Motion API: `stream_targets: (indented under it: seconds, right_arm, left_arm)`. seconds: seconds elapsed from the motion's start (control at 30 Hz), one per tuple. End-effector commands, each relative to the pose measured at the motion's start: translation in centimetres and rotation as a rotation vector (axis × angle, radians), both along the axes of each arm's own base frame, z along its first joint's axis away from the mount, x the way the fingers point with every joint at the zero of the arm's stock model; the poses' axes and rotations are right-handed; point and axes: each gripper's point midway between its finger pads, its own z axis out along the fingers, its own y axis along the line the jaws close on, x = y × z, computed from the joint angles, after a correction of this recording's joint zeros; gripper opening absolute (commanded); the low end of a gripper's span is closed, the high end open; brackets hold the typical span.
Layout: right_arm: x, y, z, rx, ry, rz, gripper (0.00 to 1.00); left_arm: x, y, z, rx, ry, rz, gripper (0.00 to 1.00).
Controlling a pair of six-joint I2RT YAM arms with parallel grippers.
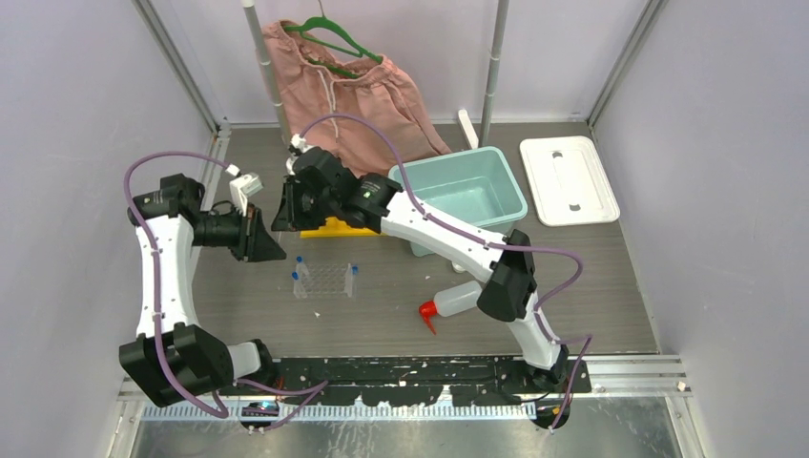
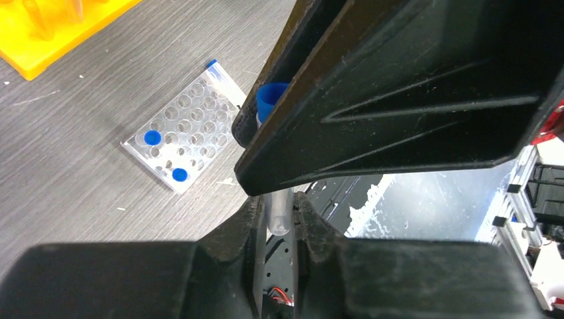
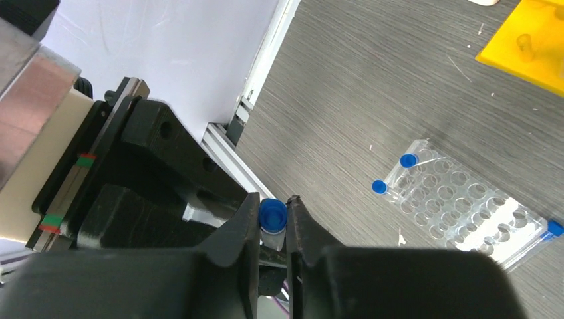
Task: Organize the chemistry lab equipment
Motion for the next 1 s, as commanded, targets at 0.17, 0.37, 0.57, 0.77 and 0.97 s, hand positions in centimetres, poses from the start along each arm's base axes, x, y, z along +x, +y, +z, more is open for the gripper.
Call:
stream_targets:
  seconds: [0.17, 0.37, 0.57, 0.77, 0.97]
  right_arm:
    - [2.4, -3.7, 2.7, -0.067, -0.211, -0.088, 0.01]
    - [4.5, -6.9, 0.3, -0.169, -0.392, -0.203, 0.01]
    - [4.2, -6.8, -4.0, -0.251, -0.571, -0.204, 0.01]
    - [3.3, -4.7, -6.5, -0.252, -0.73, -0.194, 0.01]
    - [3.3, -3.6, -8.7, -0.254, -0.761, -0.185, 0.01]
  left_arm:
    - [2.2, 1.8, -0.5, 0.089, 0.01, 0.113, 0.76]
    - [4.3, 4.6, -1.0, 0.217, 0.039, 0.246, 0.87]
    - [6.2, 9.2, -2.2, 0.42, 0.023, 0.458, 1.0]
    - [6.0, 11.0, -3.5, 0.503, 0.03, 0.508, 1.0]
    - [5.6, 10.2, -4.6, 0.463, 0.107, 0.469, 1.0]
